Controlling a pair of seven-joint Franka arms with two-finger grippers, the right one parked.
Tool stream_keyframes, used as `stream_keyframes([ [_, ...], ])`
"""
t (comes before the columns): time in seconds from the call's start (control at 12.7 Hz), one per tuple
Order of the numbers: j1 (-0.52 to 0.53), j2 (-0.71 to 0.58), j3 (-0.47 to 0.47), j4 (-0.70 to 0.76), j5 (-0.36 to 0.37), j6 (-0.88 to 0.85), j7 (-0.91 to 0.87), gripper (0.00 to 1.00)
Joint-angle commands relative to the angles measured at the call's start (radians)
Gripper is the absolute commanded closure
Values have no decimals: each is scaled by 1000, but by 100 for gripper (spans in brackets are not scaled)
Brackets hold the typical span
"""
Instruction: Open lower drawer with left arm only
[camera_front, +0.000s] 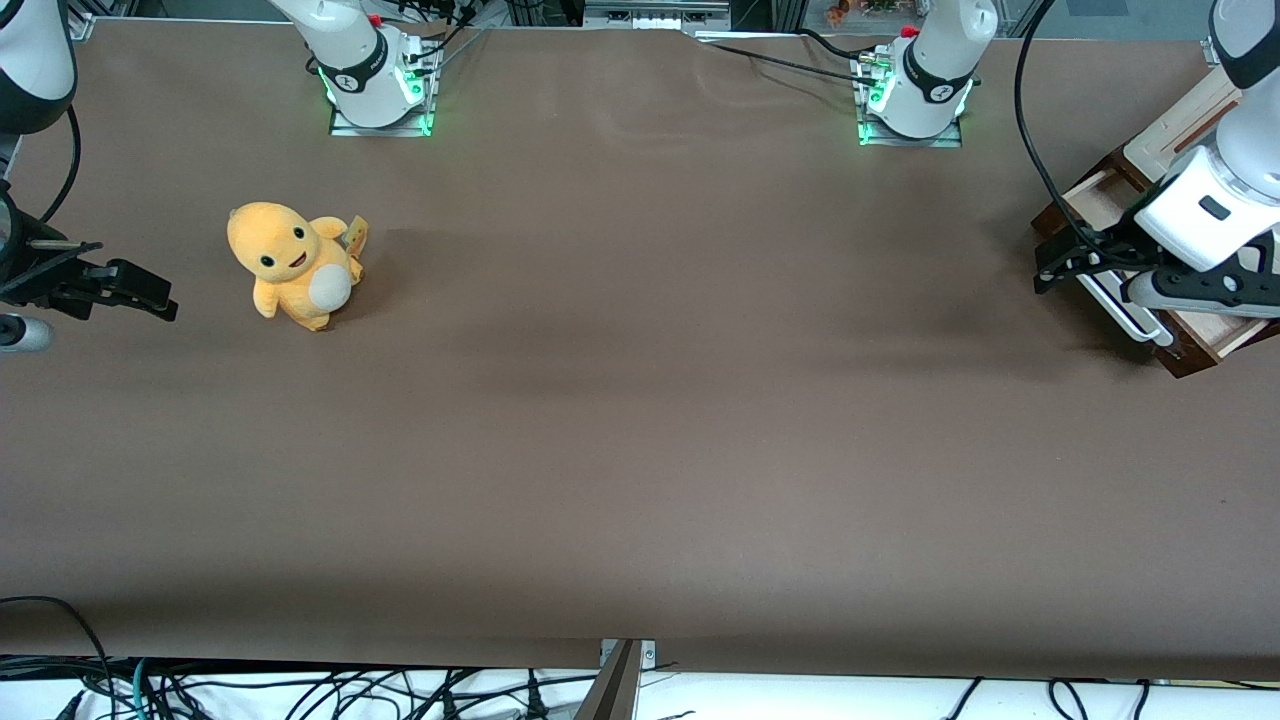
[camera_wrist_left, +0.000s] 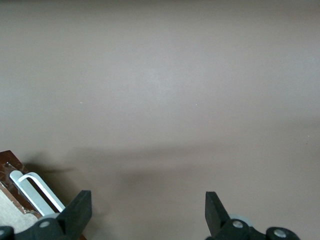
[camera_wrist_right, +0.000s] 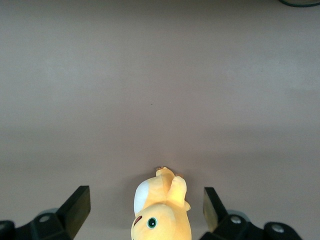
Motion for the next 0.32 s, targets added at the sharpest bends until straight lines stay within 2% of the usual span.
stream_keyframes([
  [0.0,4,-37,-5,-33,25,-6,25,0],
  [0.24,2,-37,-7,-29,25,-24,30,0],
])
